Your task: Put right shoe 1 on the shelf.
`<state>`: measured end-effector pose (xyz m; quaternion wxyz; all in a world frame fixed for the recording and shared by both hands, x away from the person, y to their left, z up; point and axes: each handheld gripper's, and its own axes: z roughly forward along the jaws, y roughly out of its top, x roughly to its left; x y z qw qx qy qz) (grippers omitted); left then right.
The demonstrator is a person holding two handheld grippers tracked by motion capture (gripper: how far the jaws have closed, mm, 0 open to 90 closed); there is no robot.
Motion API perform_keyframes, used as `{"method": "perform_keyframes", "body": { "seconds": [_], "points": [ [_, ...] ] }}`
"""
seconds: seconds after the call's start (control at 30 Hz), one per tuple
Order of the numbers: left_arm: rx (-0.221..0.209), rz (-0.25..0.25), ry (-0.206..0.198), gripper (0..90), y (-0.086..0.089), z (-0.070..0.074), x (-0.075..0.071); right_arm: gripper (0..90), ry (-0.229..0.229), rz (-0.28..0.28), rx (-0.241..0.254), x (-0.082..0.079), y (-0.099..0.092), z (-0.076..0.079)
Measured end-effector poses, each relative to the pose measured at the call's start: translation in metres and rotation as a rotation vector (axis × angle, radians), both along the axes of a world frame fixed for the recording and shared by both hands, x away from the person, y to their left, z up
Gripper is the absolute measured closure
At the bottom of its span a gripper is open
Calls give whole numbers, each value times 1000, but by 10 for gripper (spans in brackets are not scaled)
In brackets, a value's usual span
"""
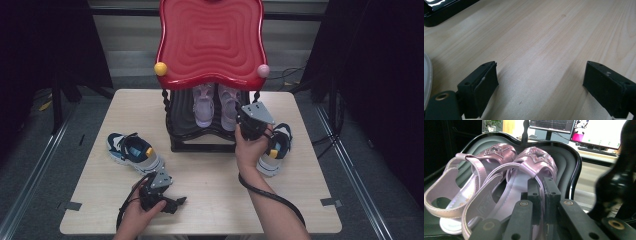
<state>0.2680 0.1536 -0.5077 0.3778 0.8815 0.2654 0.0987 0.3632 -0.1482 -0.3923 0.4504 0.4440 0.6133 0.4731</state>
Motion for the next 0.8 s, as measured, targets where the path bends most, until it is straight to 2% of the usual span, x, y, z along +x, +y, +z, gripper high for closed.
{"method": "perform_keyframes", "body": {
  "seconds": [0.3,0.43,0.8],
  "points": [
    [1,1,0,115,0,0,0,850,-17,-27,-1,9,11,-5],
    [0,1,0,115,0,0,0,849,-21,-55,1,9,15,-10],
    [1,1,0,115,0,0,0,847,-35,-73,-30,13,23,-16]
  ]
}}
